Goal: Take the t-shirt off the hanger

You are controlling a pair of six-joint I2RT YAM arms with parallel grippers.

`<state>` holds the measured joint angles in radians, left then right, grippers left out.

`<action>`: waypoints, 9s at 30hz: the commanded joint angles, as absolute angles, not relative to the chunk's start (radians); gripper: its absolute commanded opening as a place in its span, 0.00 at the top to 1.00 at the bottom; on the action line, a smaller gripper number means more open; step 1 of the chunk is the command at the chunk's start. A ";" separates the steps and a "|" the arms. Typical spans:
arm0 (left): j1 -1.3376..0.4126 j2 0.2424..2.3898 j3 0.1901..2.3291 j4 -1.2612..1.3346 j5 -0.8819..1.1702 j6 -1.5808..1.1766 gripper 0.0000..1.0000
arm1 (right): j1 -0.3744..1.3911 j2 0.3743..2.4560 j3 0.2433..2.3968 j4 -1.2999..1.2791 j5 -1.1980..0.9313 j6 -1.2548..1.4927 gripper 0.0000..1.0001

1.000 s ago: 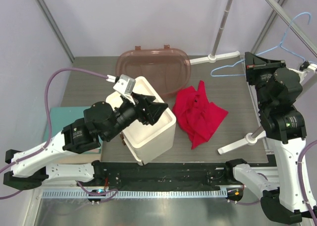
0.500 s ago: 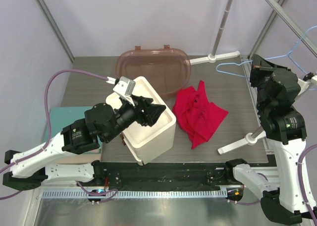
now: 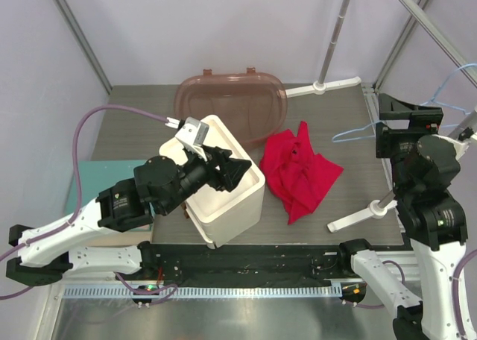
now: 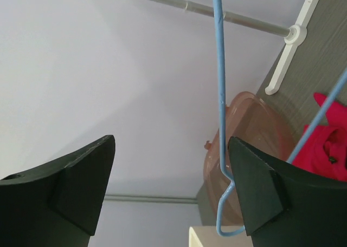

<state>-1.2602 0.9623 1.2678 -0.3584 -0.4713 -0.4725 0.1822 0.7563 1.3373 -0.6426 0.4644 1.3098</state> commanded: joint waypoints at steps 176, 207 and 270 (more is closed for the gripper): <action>-1.259 0.810 1.330 -0.848 -0.681 -0.525 0.25 | 0.569 2.114 1.569 1.048 0.469 -0.137 0.99; -1.258 0.857 1.365 -0.770 -0.601 -0.499 0.24 | 0.385 2.316 2.067 -0.238 -0.201 0.437 0.91; -1.259 -0.020 0.411 -0.149 0.207 -0.762 0.22 | 0.778 0.382 0.130 0.198 0.089 0.807 0.00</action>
